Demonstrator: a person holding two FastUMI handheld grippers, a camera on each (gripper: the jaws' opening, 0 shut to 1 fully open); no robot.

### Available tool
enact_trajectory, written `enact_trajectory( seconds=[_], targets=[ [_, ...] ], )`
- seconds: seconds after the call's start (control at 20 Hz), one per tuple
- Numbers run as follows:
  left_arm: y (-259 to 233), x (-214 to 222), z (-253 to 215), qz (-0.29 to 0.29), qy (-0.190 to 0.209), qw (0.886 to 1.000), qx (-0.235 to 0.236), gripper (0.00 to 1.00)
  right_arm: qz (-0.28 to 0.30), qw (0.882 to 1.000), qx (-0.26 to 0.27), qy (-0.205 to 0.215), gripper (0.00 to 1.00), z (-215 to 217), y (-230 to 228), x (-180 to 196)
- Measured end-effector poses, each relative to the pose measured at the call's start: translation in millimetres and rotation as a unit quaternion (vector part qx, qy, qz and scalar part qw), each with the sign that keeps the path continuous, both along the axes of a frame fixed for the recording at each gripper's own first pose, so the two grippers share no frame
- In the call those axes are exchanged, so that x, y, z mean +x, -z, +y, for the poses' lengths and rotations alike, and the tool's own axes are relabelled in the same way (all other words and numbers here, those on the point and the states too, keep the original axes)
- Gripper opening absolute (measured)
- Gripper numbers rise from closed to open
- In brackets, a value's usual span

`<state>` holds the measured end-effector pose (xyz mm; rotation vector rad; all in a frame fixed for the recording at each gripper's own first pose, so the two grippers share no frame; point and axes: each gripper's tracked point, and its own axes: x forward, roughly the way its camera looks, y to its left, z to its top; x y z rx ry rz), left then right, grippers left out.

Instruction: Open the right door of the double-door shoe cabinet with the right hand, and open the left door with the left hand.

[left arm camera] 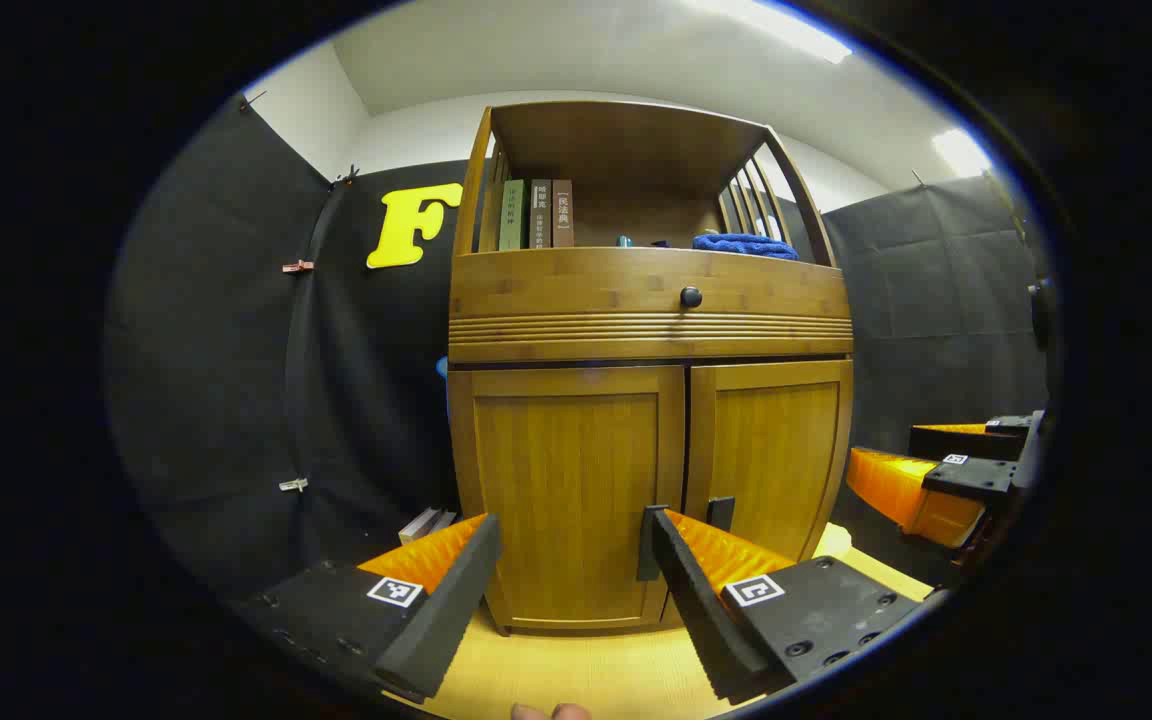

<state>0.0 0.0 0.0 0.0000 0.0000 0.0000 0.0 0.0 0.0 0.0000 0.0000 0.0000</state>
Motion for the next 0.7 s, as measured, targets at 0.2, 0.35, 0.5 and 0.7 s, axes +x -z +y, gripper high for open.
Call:
enact_trajectory(
  seconds=[0.2,0.35,0.5,0.7],
  targets=[
    [-0.8,2.0,2.1,0.0,0.0,1.0,0.002,0.93,-0.001,1.0,0.001,-0.003,0.97,2.0,-2.1,3.6],
    [-1.2,3.6,3.8,0.0,-0.002,1.0,0.004,0.92,0.0,1.0,0.001,-0.003,0.97,1.4,-3.5,4.9],
    [-1.9,5.2,4.4,0.0,-0.003,1.0,0.004,0.92,0.005,1.0,0.006,-0.003,0.99,-1.6,-1.1,8.1],
    [-3.9,5.7,2.3,-0.001,-0.001,1.0,0.007,0.92,0.005,1.0,0.003,-0.005,0.99,-2.0,-2.1,8.4]
  ],
)
